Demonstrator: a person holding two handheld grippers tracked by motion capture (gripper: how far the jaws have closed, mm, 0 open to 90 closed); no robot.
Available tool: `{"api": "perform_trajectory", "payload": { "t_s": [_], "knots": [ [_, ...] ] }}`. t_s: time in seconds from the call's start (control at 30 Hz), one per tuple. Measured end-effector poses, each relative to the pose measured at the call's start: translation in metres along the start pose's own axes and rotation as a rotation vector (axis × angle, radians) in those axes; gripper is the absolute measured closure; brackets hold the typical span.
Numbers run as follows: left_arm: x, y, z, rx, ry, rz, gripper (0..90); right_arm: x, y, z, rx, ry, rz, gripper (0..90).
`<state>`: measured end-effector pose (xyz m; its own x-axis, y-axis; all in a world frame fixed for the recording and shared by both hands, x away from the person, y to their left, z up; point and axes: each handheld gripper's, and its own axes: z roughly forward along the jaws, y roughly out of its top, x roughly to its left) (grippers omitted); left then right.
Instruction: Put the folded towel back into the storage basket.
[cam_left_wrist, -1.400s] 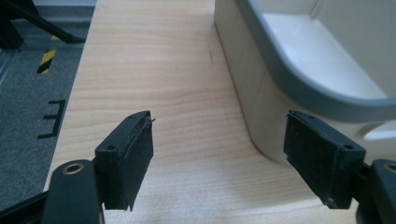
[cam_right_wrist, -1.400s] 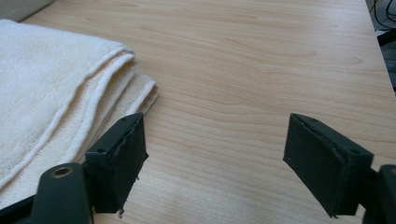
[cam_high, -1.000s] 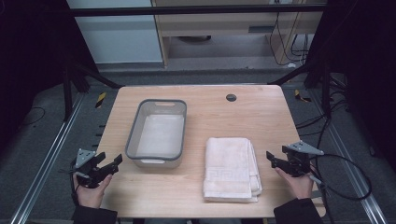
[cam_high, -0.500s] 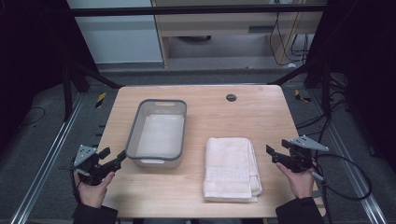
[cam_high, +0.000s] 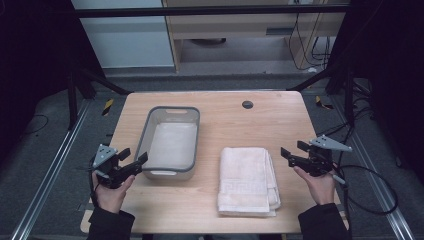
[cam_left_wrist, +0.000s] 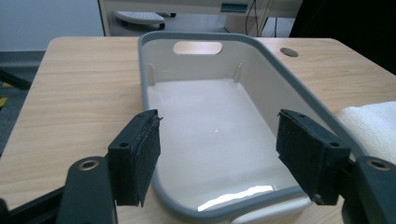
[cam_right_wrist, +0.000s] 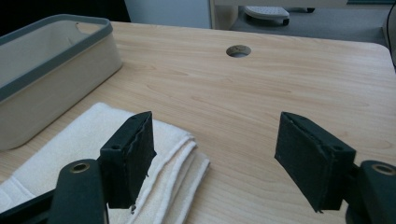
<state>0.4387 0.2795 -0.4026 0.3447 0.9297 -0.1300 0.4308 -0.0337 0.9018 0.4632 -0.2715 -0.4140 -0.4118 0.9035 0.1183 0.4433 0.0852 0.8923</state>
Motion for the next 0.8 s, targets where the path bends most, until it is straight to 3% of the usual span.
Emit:
{"api": "perform_trajectory", "payload": {
  "t_s": [0.5, 0.8],
  "knots": [
    [-0.033, 0.011, 0.019, 0.015, -0.058, 0.049, 31.9, 0.001, 0.015, 0.002, 0.002, 0.002, -0.005, 25.1],
    [-0.062, 0.014, 0.032, 0.028, -0.110, 0.083, 33.5, 0.008, 0.023, 0.009, 0.025, 0.026, -0.029, 27.6]
  ]
}}
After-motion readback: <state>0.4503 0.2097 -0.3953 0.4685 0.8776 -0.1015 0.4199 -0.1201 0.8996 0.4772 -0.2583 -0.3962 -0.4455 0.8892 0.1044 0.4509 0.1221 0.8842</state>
